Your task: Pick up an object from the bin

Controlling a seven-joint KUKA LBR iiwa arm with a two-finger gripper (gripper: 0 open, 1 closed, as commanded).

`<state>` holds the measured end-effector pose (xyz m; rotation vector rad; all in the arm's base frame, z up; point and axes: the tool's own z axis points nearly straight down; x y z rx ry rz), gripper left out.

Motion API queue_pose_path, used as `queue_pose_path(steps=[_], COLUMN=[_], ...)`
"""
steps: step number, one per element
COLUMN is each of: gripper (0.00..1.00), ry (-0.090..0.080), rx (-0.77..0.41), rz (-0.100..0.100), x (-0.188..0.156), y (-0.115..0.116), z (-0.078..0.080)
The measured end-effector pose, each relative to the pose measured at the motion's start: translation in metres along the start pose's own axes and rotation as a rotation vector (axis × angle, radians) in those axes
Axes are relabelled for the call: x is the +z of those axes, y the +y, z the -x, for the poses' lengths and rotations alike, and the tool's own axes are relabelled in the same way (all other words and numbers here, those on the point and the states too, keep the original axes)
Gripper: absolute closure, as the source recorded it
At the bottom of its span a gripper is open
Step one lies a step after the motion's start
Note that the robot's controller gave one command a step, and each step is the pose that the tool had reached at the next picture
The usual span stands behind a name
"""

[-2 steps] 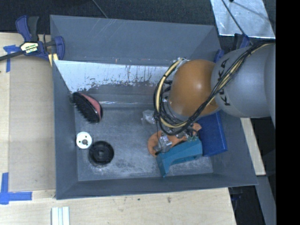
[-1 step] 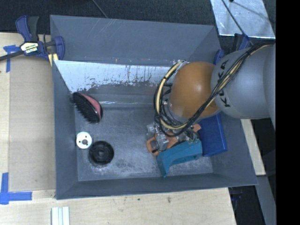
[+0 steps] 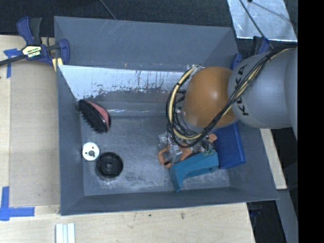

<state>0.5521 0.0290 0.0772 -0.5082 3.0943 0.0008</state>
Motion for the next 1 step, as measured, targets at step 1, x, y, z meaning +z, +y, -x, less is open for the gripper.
queue_pose_path(steps=[1], gripper=[1.0], ry=[0.002], rx=[0.007], rz=[0.0], x=[-0.141], y=[0.0038], z=[-0.0003])
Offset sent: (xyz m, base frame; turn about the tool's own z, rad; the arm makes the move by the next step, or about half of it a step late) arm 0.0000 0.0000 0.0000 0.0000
